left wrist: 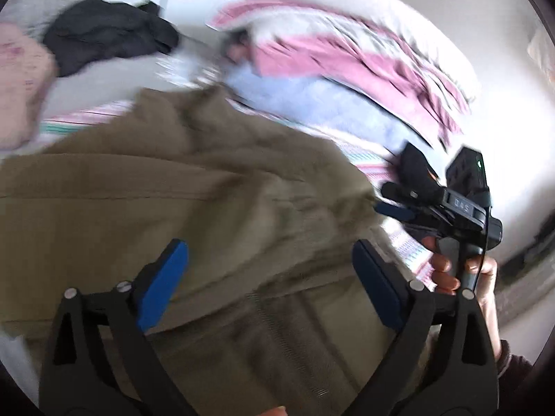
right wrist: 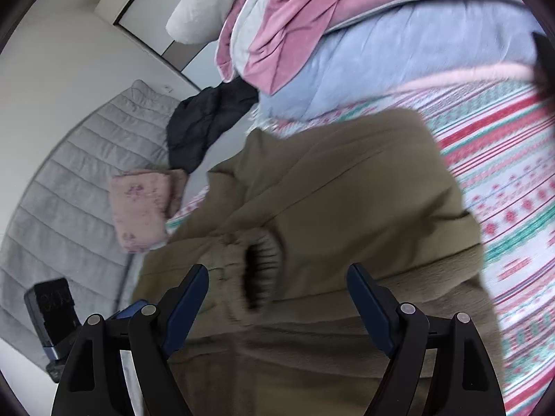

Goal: Fold large clothes
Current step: 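Grasp a sleeve cuff with the right tool and lift it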

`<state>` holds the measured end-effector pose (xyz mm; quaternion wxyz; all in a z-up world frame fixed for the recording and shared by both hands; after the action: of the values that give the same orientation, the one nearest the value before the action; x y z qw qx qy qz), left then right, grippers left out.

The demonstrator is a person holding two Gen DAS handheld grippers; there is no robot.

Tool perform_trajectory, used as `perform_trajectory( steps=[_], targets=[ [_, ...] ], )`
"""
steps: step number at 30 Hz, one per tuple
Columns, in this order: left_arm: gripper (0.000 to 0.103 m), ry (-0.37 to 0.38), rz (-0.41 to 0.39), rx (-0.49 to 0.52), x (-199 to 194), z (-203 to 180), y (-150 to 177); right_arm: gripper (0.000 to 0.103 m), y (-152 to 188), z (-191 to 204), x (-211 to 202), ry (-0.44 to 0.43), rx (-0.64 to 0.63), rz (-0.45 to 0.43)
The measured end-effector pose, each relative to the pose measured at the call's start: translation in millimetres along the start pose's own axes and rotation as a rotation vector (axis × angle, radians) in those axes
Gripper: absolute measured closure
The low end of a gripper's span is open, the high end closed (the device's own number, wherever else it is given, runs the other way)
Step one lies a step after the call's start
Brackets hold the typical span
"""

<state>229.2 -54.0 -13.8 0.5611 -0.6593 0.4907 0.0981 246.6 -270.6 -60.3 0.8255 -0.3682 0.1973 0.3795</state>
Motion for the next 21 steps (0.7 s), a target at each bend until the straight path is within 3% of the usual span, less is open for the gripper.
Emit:
perform_trajectory(
  steps=[4,9,11,12,14,15,17,21],
  targets=[
    [0.007,-0.084,-0.085,-0.074,-30,64,4,0.020,21,18,31,-0.014,-0.032,0.083],
    [0.008,-0.178,-0.136,-0.170,-45,135,-1,0.022,43,27,84,-0.028,-0.005,0.195],
    [0.009,-0.226,-0.157,-0.190,-53,159,0,0.049,43,33,101,-0.048,0.020,0.209],
    [0.015,-0.242,-0.170,-0.216,-56,172,1,0.067,40,35,104,-0.042,0.014,0.208],
    [0.024,-0.243,-0.171,-0.255,-58,186,4,0.074,25,54,100,-0.035,-0.062,0.160],
    [0.034,-0.236,-0.169,-0.270,-57,190,5,0.076,19,63,95,-0.037,-0.097,0.136],
    [0.041,-0.219,-0.174,-0.265,-54,190,4,0.077,-4,89,71,-0.047,-0.208,0.036],
    [0.041,-0.173,-0.165,-0.212,-43,175,8,0.077,-34,99,29,0.012,-0.322,-0.099]
  ],
)
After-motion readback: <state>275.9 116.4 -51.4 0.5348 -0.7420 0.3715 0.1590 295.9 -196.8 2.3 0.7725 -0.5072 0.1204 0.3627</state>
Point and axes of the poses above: each gripper's, at about its wrist camera, not at the fingertips, and x roughly the way its jaws point, z to its left, y to its underside, the point moved 10 cm from there along x, roughly the way its jaws point
